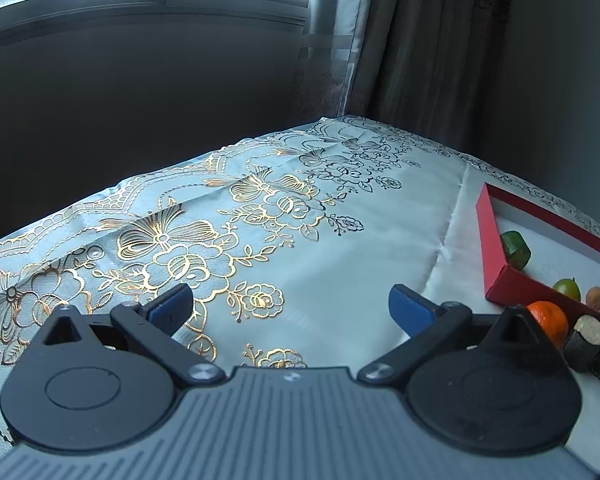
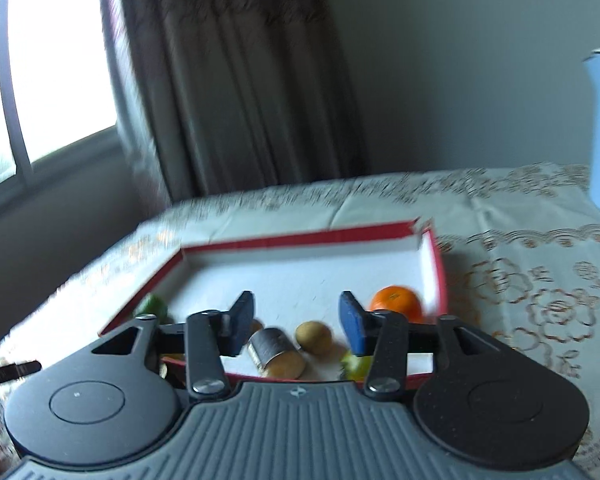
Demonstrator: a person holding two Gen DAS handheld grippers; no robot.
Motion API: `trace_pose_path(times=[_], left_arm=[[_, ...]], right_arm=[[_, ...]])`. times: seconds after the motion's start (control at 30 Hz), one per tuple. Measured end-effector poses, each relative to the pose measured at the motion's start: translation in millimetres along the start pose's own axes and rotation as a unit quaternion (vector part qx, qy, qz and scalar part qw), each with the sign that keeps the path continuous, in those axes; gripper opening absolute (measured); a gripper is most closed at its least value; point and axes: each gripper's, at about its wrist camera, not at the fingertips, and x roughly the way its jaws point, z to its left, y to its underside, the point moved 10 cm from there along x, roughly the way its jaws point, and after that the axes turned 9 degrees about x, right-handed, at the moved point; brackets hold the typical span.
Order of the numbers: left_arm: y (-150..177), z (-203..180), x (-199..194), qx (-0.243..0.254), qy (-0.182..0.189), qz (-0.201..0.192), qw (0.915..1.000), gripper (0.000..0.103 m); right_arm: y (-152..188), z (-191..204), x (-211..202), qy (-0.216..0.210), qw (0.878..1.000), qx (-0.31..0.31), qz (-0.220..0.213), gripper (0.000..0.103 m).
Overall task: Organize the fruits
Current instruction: 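Carry the dark vegetable piece into the red box and open the right gripper, then withdraw the right tool from the box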
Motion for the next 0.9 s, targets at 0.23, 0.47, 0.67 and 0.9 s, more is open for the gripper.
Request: trace_pose_path(times=[0.23, 0.47, 0.67, 0.9], left_arm=[[0, 3, -1, -0.011, 0.000, -0.001, 0.9999, 0.103], [0, 2, -2, -0.010, 0.004, -0.002, 0.9999, 0.103], [0, 1, 0, -0.008, 0.006, 0.003, 0.9999, 0.103], [-1, -9, -2, 0.012, 0.025, -0.003, 0.9996, 0.103]], right_arm=[[5, -36, -52, 0.033, 0.998, -0.001, -0.044, 0.068], [42, -91, -65, 0.101, 0.995, -0.006, 0.015, 0.074], [51, -104, -58, 0.116, 0.992, 0.017, 0.038, 0.080], [53, -105, -60, 0.114, 0.992, 0.027, 0.043, 0.080]])
